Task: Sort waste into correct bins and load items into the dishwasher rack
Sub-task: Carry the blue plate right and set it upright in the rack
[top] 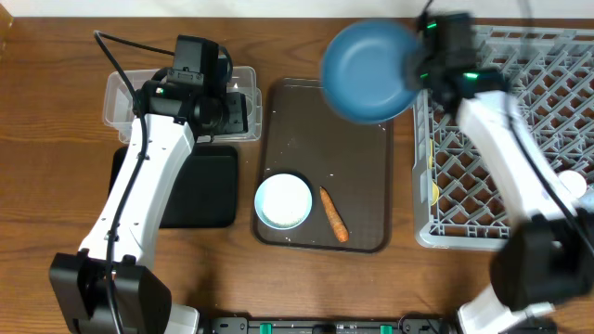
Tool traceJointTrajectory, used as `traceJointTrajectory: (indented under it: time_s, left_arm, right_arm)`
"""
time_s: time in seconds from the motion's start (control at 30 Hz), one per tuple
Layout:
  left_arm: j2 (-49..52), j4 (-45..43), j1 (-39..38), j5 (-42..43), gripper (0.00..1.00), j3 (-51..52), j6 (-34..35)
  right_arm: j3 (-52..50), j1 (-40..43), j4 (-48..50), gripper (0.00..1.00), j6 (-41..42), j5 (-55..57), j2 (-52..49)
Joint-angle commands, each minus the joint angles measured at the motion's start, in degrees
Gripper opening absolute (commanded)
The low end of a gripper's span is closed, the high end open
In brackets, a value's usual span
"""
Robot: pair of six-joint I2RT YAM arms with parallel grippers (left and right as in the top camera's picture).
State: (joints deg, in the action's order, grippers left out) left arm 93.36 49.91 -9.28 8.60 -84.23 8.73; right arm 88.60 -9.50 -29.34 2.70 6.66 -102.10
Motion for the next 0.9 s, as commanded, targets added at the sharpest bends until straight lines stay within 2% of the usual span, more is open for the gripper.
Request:
traceJointTrajectory:
  time_s: [0.0, 0.2, 0.27, 0.47, 0.63, 0.87]
  left_arm:
    - [0.2, 0.2, -0.1, -0.5, 0.55, -0.4, -0.6]
    - [0.2, 0.2, -0.1, -0.5, 0.55, -0.4, -0.6]
    - [0.2, 0.2, -0.1, -0.5, 0.55, -0.4, -0.6]
    - [0.2, 0.2, -0.1, -0.5, 0.55, -0.4, -0.6]
    - [0.2, 0.2, -0.1, -0.5, 0.55, -0.4, -0.6]
    - [0.2, 0.2, -0.1, -0.5, 0.55, -0.4, -0.6]
  right_arm:
    - [1.7, 2.3, 1.3, 0.01, -10.5, 15.5, 6.9]
    - [1.7, 7.2, 10.6, 0.01, -26.1, 36.4, 9.6]
    - [1.7, 9.2, 14.5, 0.01, -31.9, 39.3, 9.2]
    - [1.7, 16.6, 24.2, 0.01, -44.5, 39.6, 7.8]
    - [1.7, 23.1, 26.5, 0.01, -54.0, 39.4, 5.2]
    - [1.7, 31.0, 32.6, 0.01, -59.6, 39.4, -0.5]
